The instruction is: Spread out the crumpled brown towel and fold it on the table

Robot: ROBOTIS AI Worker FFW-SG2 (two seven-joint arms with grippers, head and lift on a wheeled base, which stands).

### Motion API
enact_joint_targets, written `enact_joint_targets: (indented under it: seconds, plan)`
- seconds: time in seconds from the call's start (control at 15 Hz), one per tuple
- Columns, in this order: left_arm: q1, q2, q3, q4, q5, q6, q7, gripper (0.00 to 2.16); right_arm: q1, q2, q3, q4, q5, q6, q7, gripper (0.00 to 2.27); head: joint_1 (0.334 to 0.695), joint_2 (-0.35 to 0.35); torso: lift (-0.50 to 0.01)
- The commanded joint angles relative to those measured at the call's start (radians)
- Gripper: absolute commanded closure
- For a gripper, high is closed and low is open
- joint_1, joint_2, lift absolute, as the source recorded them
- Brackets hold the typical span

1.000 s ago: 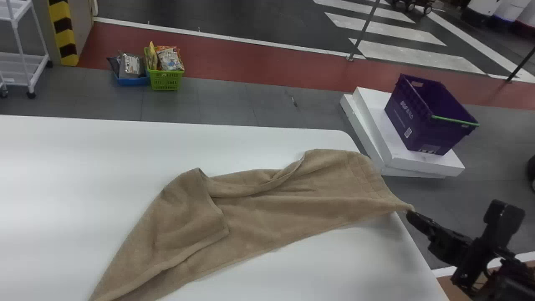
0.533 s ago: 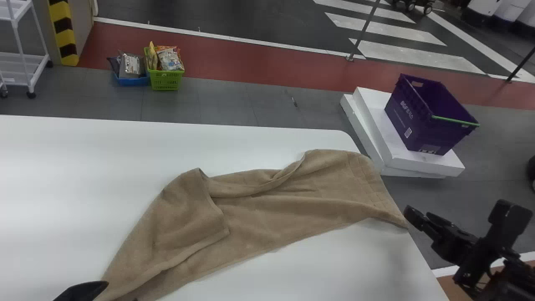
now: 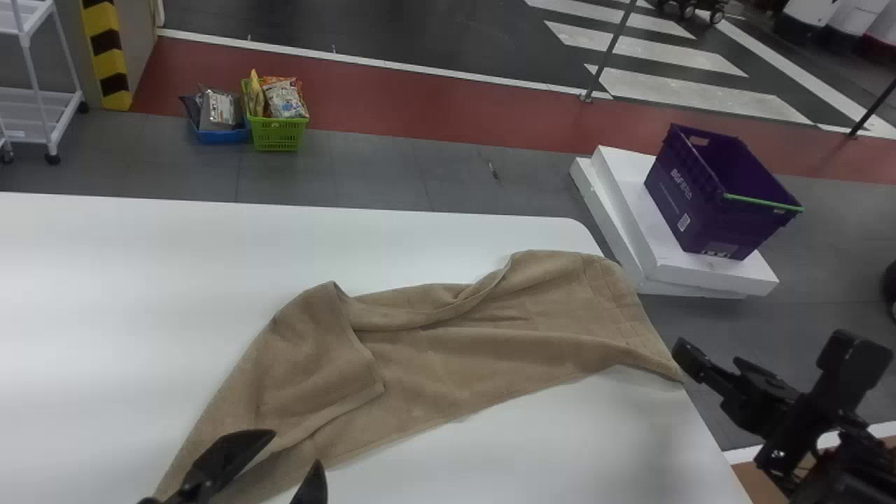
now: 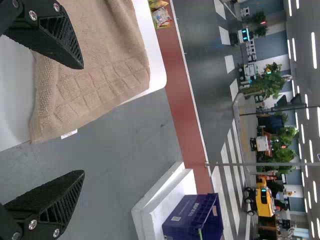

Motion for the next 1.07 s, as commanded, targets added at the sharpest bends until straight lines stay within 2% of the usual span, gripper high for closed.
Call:
enact_joint_targets:
  seconds: [0.0,0.13,0.33,0.67,1.0]
  plan:
    - [-0.113,-0.014,-0.124,0.066,-0.048,0.070,0.044,0.61,0.000,-0.004,-0.008,0.004,-0.008,-0.006,-0.007,0.09,0.695,-0.350,-0.127]
    - [-0.231,-0.040,-0.207,0.146,-0.053,0.150,0.119,0.61,0.000,-0.007,-0.021,0.007,-0.014,-0.006,-0.007,0.09,0.695,-0.350,-0.127]
    - [-0.352,-0.131,-0.309,0.286,-0.131,0.226,0.186,0.67,0.005,-0.013,-0.061,0.007,-0.029,0.000,-0.001,0.09,0.695,-0.350,-0.127]
    - [-0.464,-0.250,-0.329,0.364,-0.128,0.429,0.192,0.67,0.014,-0.029,-0.077,0.021,-0.040,-0.003,0.010,0.09,0.695,-0.350,-0.127]
    - [-0.573,-0.250,-0.332,0.448,-0.116,0.518,0.214,0.67,0.014,-0.029,-0.070,0.026,-0.040,-0.006,0.010,0.09,0.695,-0.350,-0.127]
